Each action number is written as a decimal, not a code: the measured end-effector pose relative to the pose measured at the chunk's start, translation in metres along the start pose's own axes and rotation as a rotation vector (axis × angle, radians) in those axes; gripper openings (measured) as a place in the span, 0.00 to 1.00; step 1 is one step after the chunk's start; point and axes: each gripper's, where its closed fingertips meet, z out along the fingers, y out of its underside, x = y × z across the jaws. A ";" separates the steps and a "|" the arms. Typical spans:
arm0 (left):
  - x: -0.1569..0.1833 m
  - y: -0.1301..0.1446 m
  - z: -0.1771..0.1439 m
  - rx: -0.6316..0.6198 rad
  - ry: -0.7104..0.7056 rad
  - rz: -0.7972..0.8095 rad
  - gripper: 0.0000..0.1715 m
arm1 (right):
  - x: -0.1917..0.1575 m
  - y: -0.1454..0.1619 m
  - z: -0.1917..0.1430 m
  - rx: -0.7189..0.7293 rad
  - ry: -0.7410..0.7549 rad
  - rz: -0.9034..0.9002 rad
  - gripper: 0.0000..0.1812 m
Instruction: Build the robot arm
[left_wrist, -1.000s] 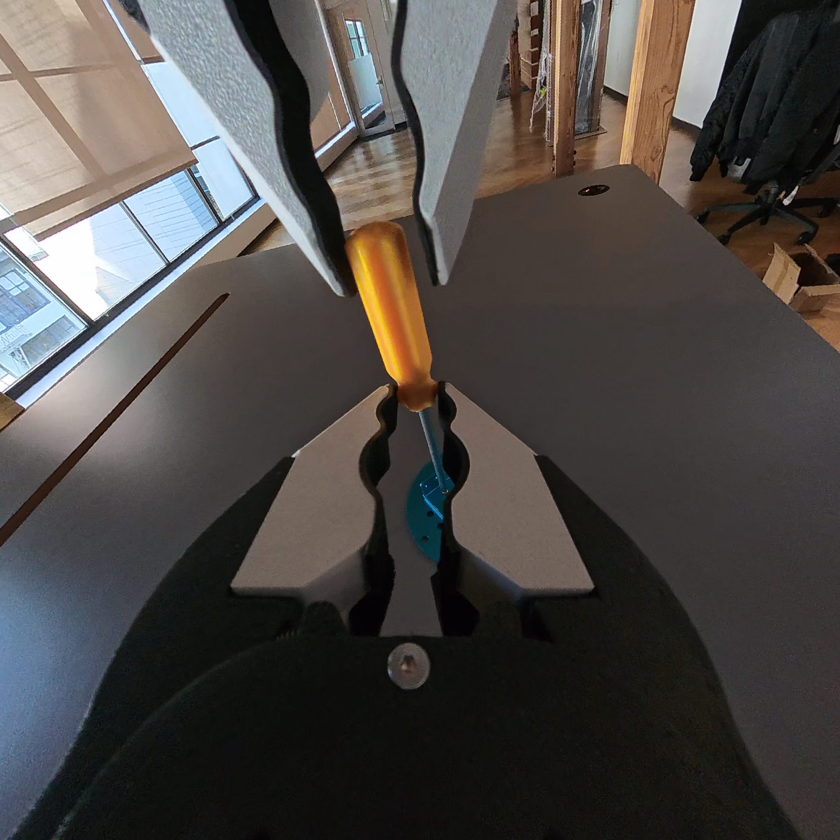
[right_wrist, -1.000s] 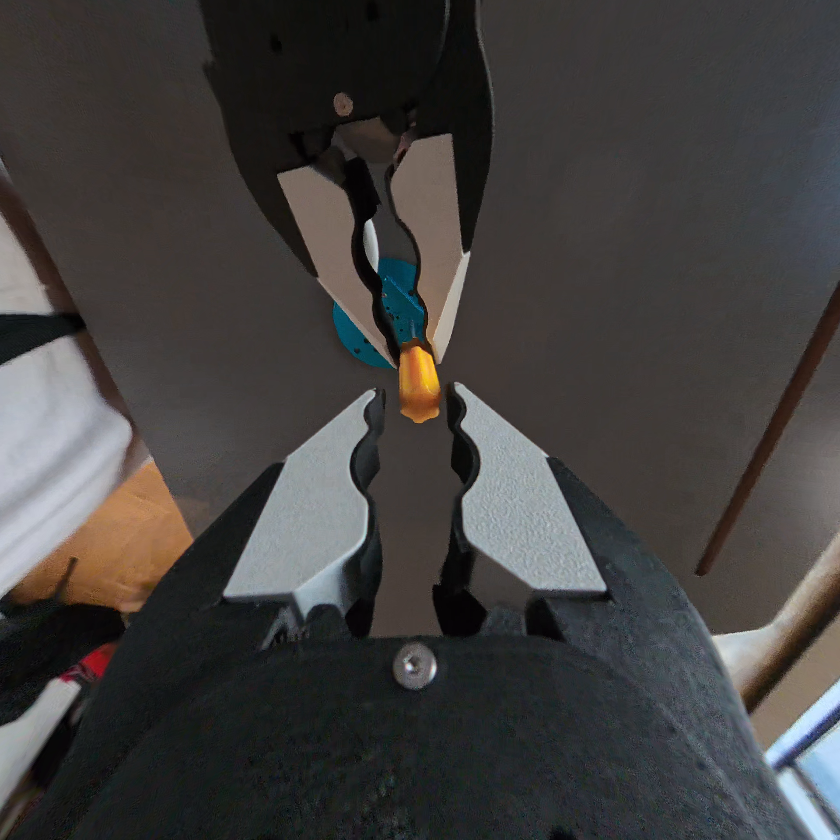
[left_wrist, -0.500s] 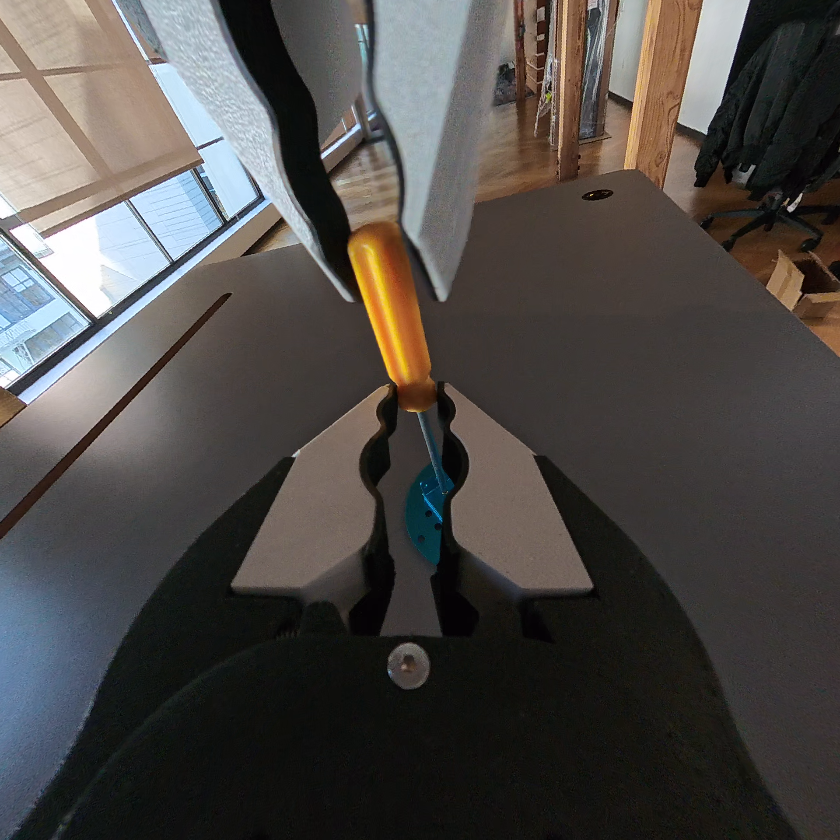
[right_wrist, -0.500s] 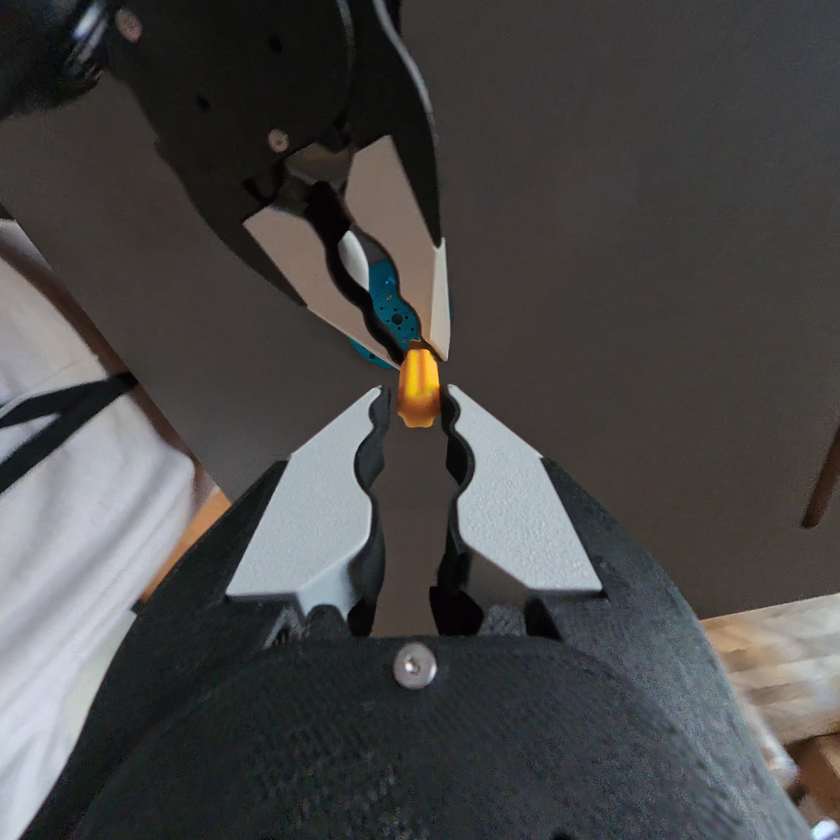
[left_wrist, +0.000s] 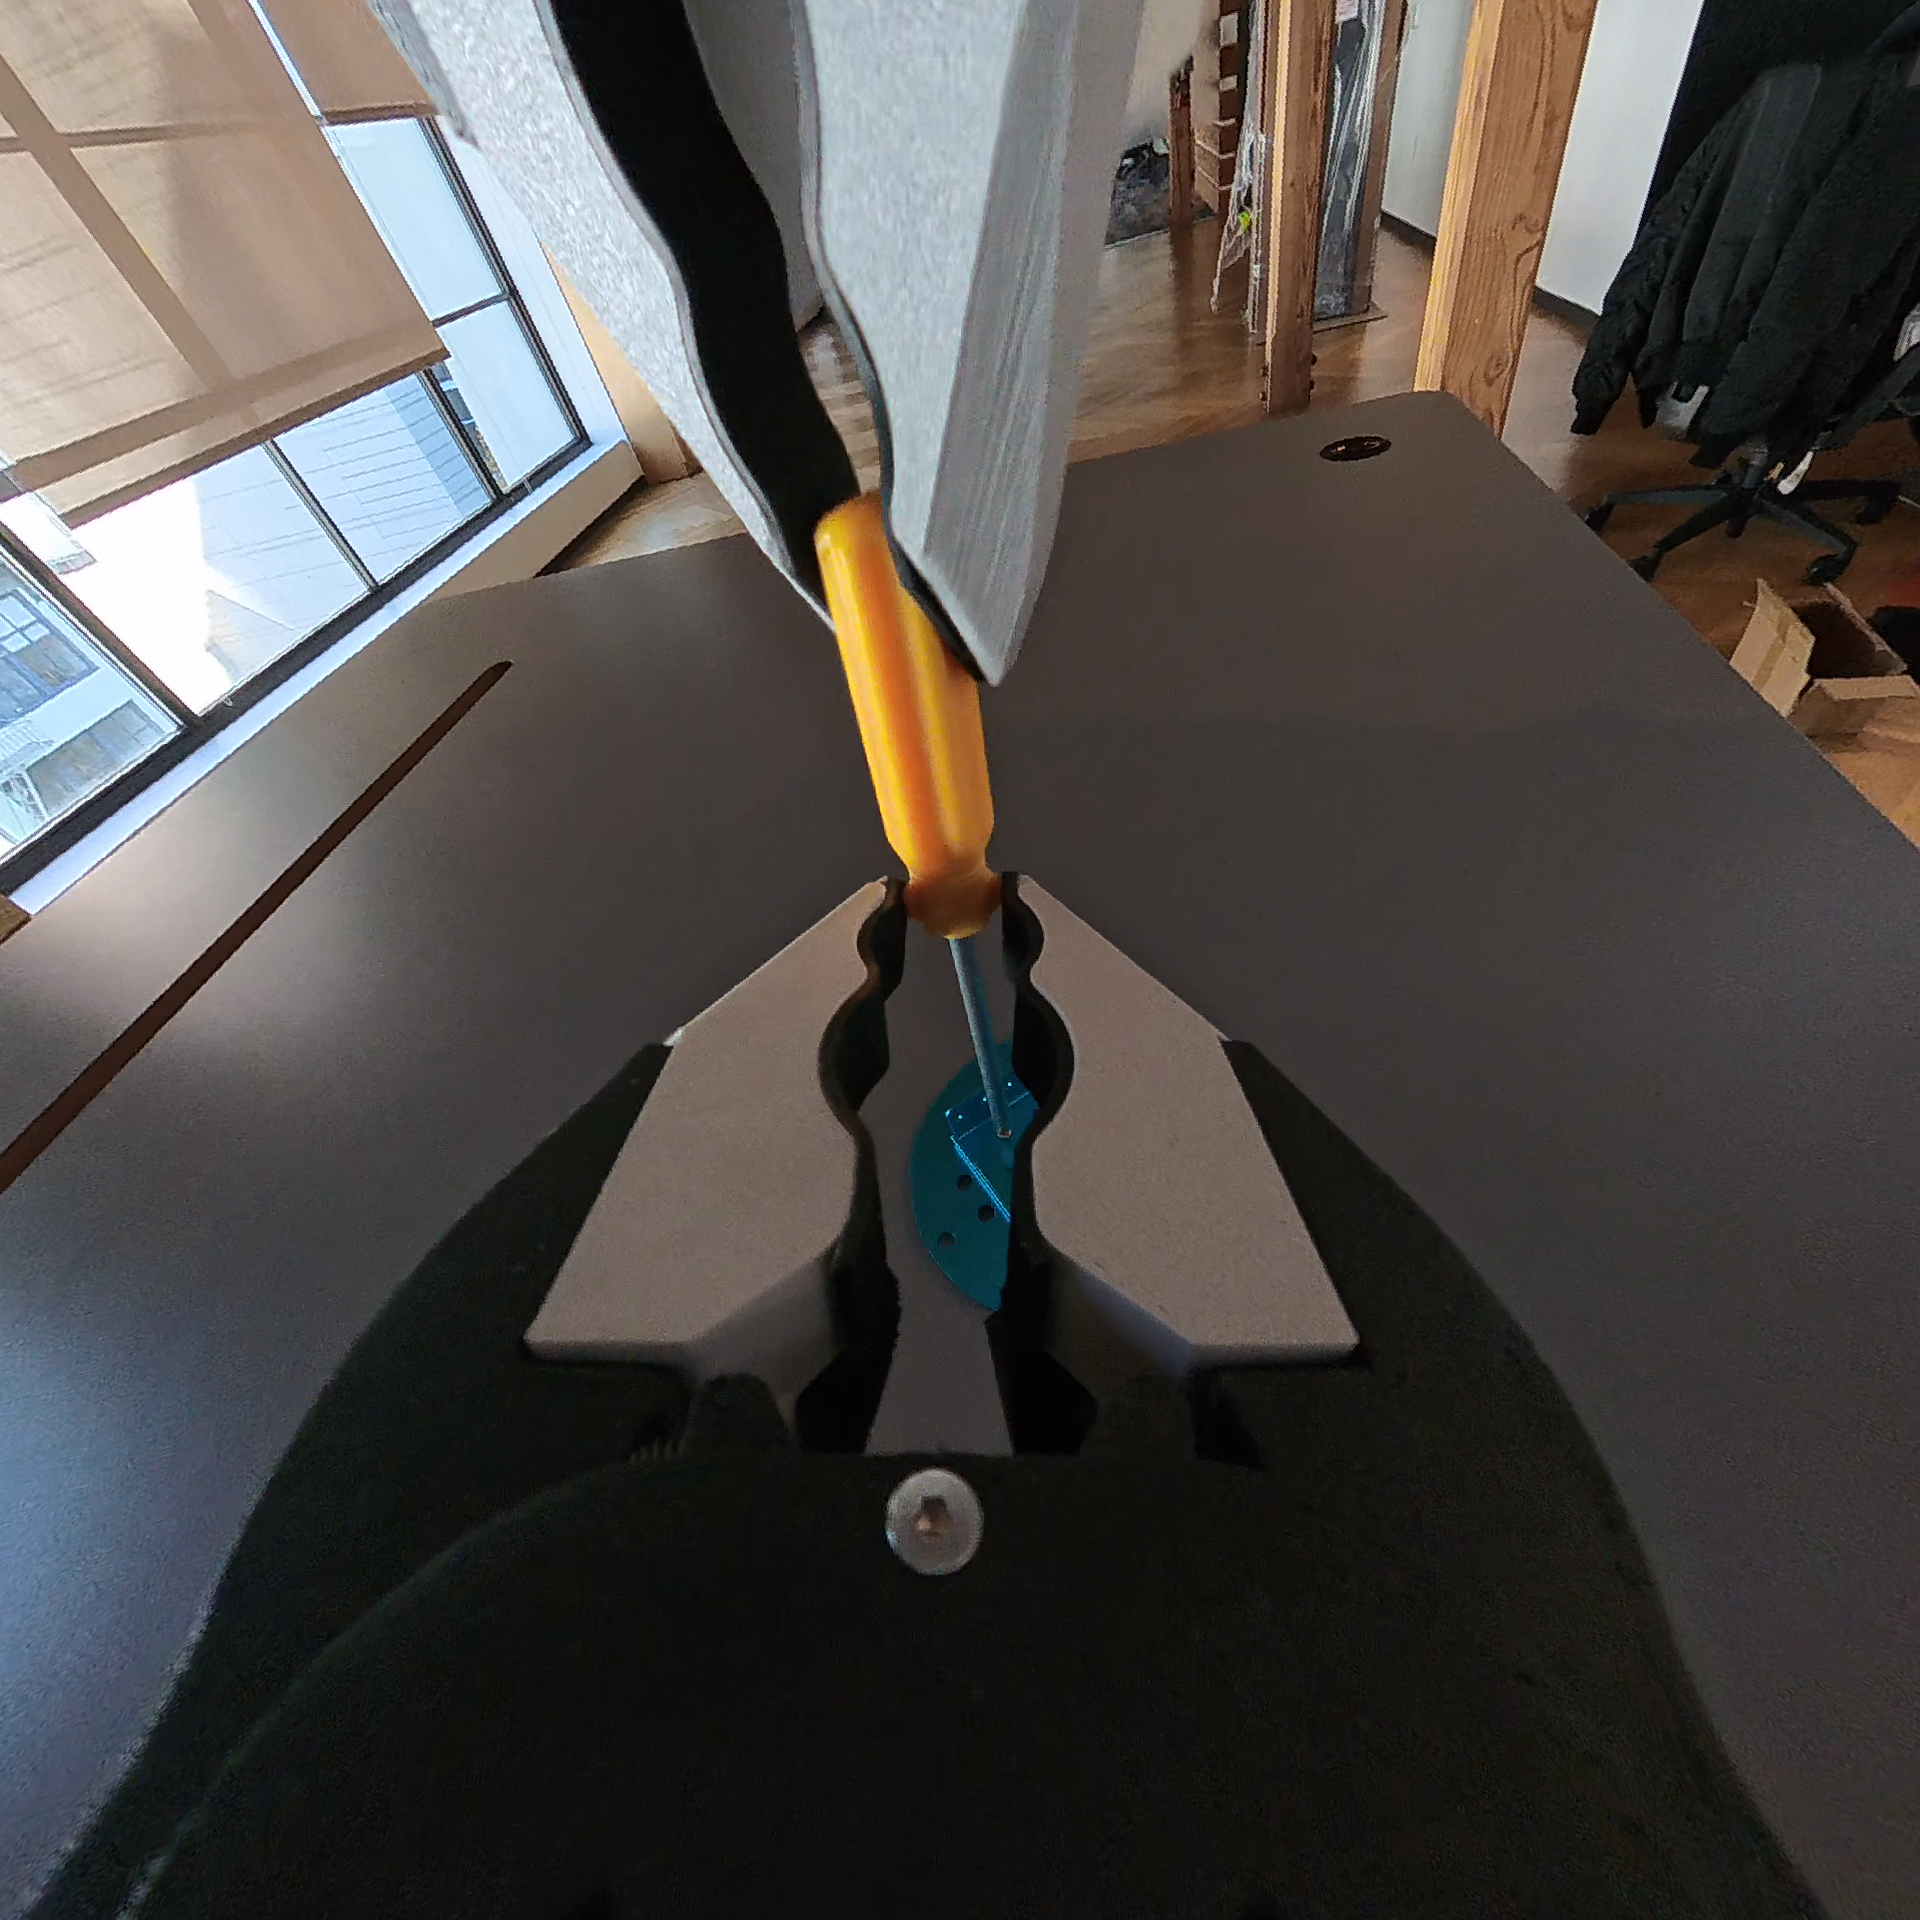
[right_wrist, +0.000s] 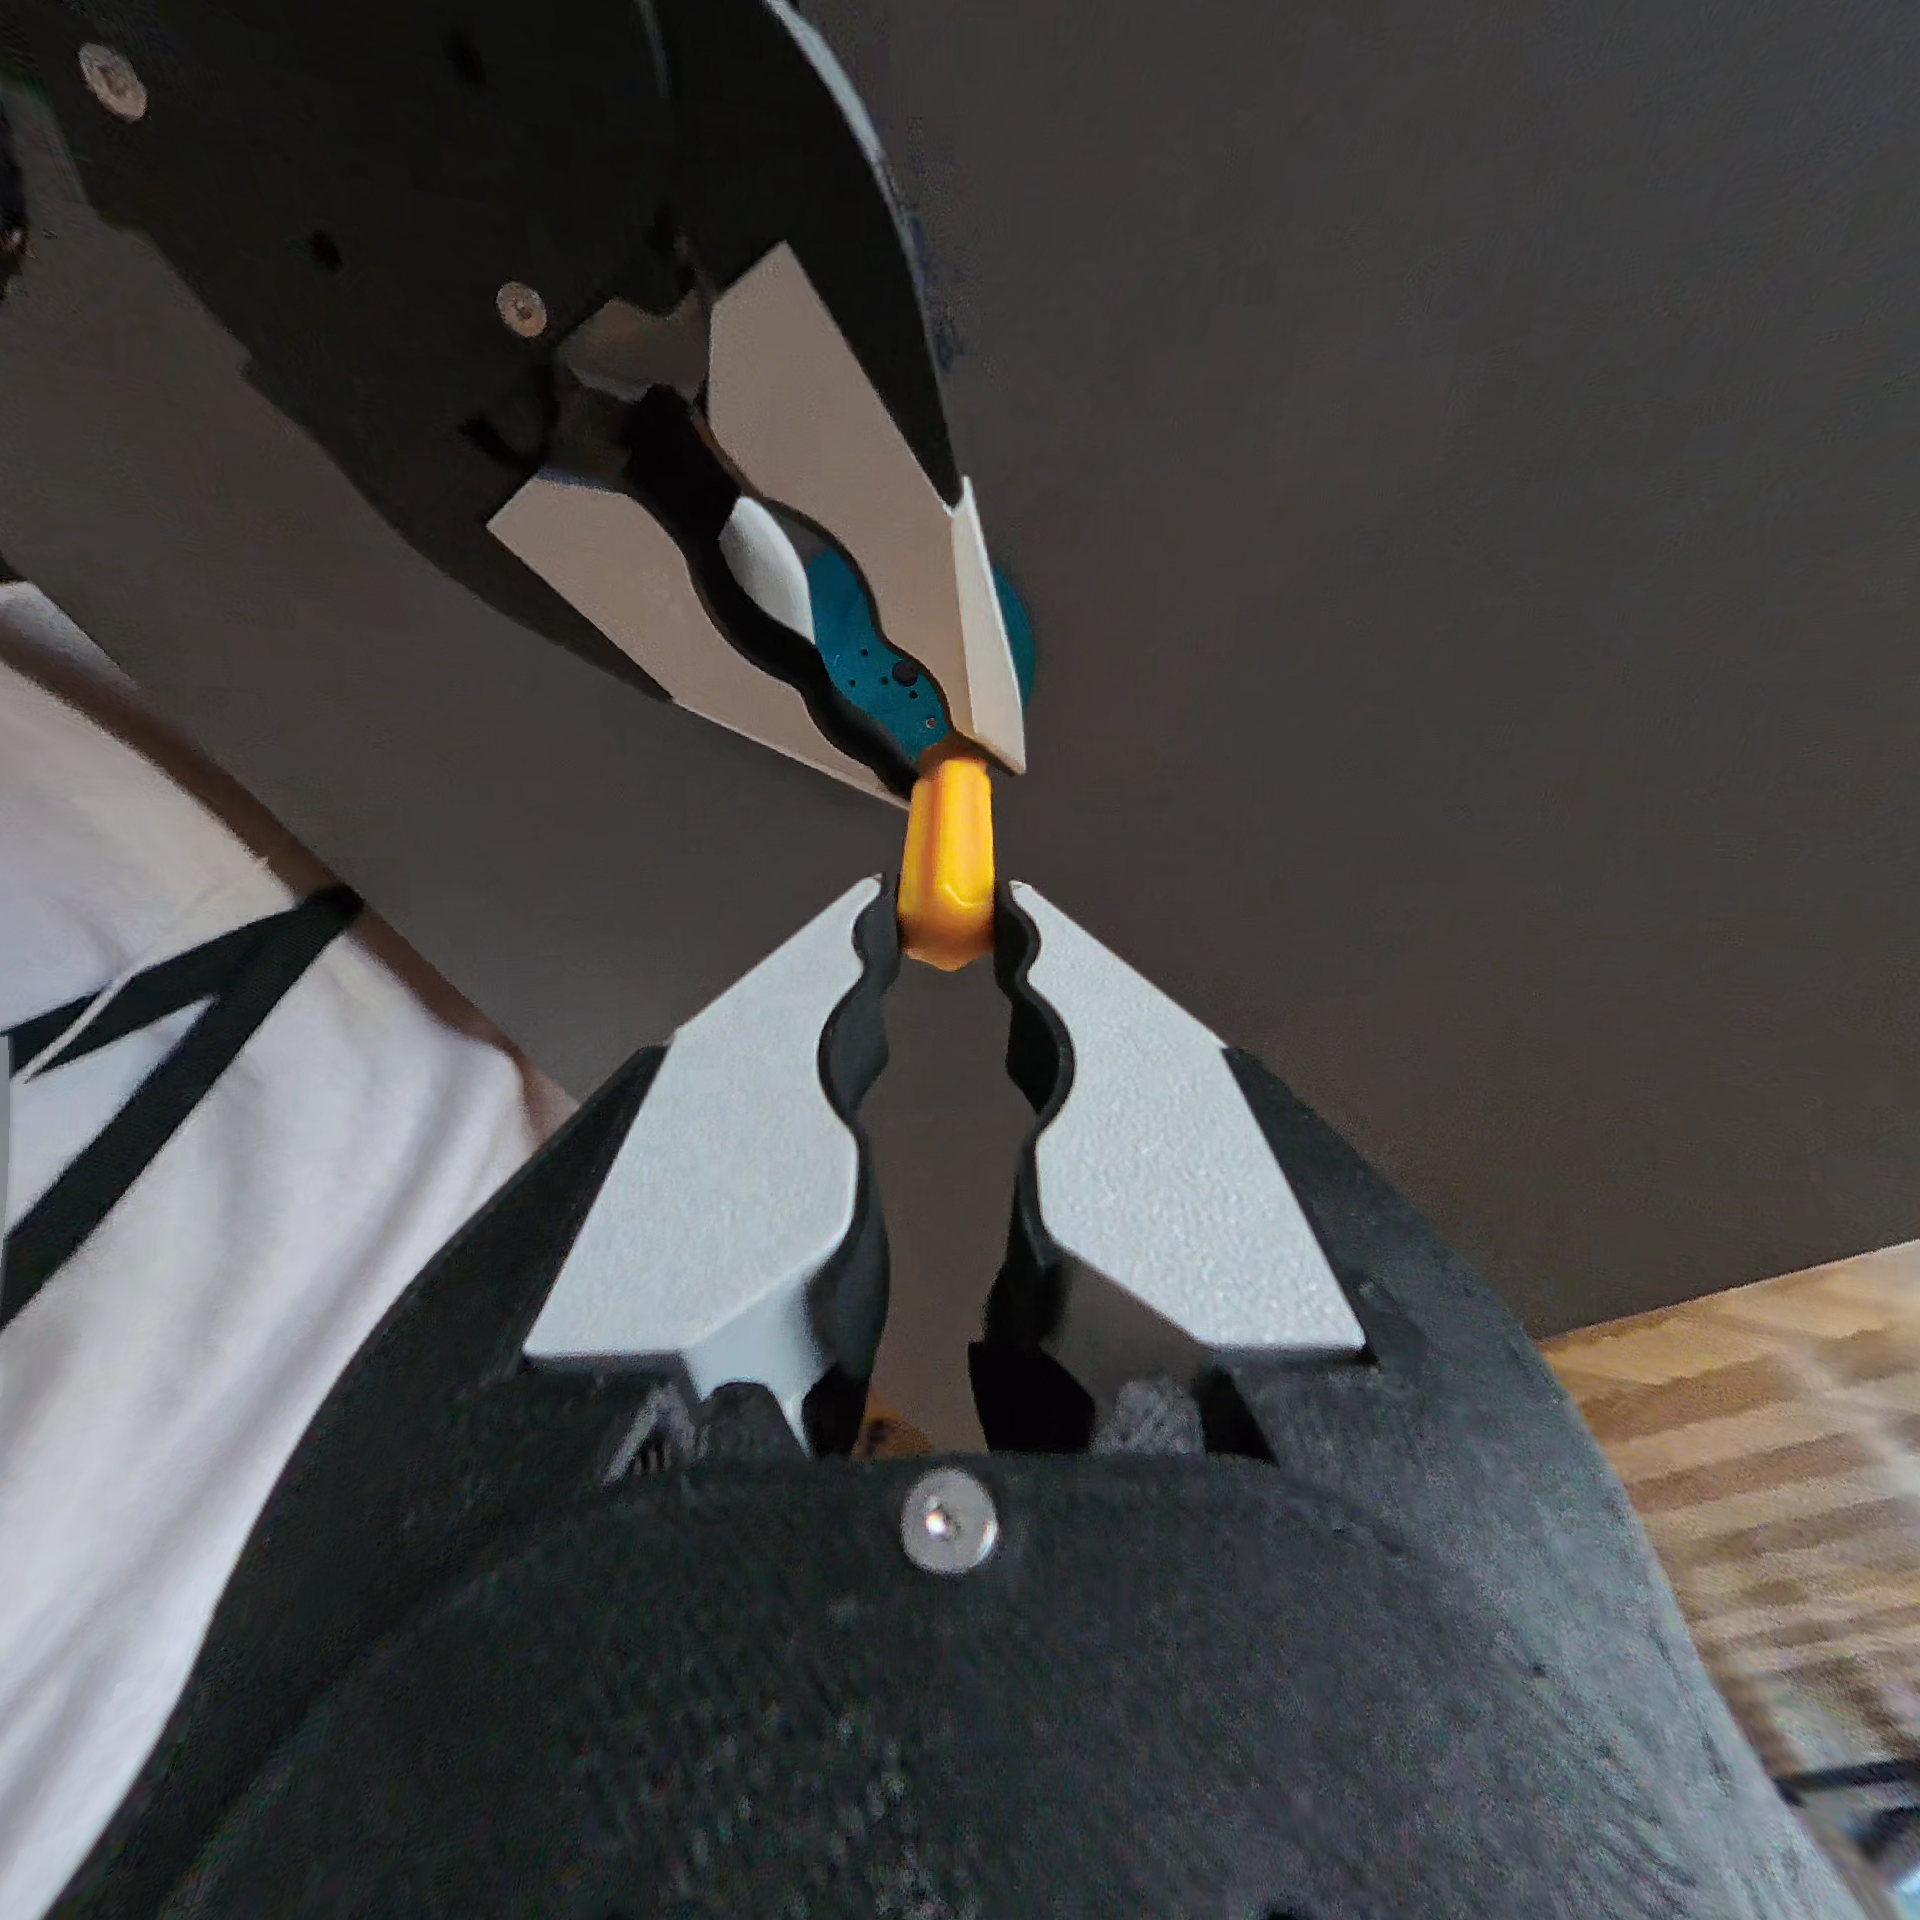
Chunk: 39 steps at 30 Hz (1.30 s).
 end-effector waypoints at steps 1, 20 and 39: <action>0.000 0.000 0.000 -0.001 0.002 -0.002 0.09 | -0.001 0.000 0.000 -0.004 -0.016 0.015 0.10; 0.000 0.001 0.000 -0.022 -0.014 0.029 0.09 | -0.002 -0.006 0.003 0.022 -0.053 -0.063 0.11; 0.003 0.000 0.001 -0.012 0.005 0.026 0.10 | -0.003 -0.013 -0.004 0.031 0.059 -0.105 0.09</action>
